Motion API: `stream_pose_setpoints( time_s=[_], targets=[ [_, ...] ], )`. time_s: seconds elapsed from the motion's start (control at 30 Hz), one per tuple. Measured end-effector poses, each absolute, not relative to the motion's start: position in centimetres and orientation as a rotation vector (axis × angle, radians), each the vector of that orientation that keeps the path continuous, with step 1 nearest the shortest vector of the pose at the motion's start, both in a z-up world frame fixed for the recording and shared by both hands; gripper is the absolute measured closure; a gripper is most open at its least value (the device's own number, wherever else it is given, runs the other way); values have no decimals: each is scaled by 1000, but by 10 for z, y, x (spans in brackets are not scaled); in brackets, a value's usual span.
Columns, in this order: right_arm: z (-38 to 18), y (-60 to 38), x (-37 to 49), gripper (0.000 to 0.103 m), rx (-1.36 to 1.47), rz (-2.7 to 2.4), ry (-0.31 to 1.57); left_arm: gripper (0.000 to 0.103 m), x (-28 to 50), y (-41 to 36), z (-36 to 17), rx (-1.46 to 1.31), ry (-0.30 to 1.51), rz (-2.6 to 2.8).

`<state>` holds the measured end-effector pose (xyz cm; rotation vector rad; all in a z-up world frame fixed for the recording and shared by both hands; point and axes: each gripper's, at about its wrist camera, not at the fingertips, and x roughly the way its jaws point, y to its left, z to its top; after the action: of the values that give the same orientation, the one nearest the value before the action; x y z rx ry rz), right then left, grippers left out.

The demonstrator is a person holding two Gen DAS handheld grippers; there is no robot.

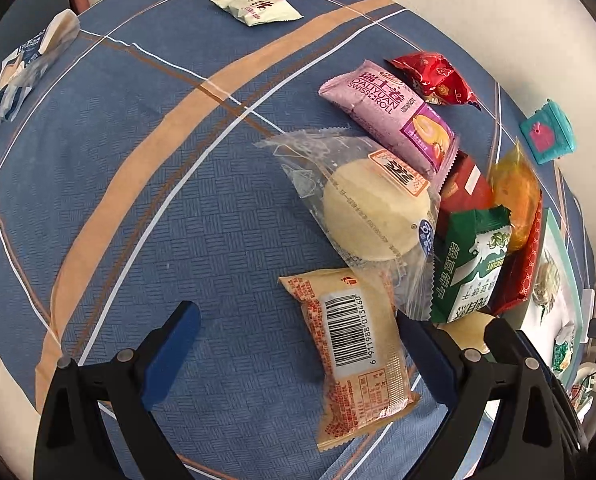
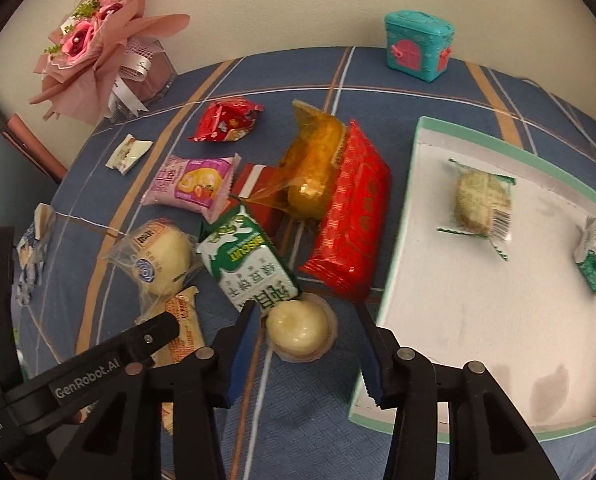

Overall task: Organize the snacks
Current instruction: 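Move the right tool back toward the snack pile to the pudding cup, then close the right tool around the clear pudding cup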

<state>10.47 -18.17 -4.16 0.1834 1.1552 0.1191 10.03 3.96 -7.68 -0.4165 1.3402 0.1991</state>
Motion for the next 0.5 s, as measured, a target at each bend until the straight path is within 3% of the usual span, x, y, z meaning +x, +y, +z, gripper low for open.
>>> stream_pose_setpoints(
  time_s=[0.5],
  targets=[
    [-67,-172,120,58,146,141,1212,5,106,45,-71,-441,1338,216]
  ],
)
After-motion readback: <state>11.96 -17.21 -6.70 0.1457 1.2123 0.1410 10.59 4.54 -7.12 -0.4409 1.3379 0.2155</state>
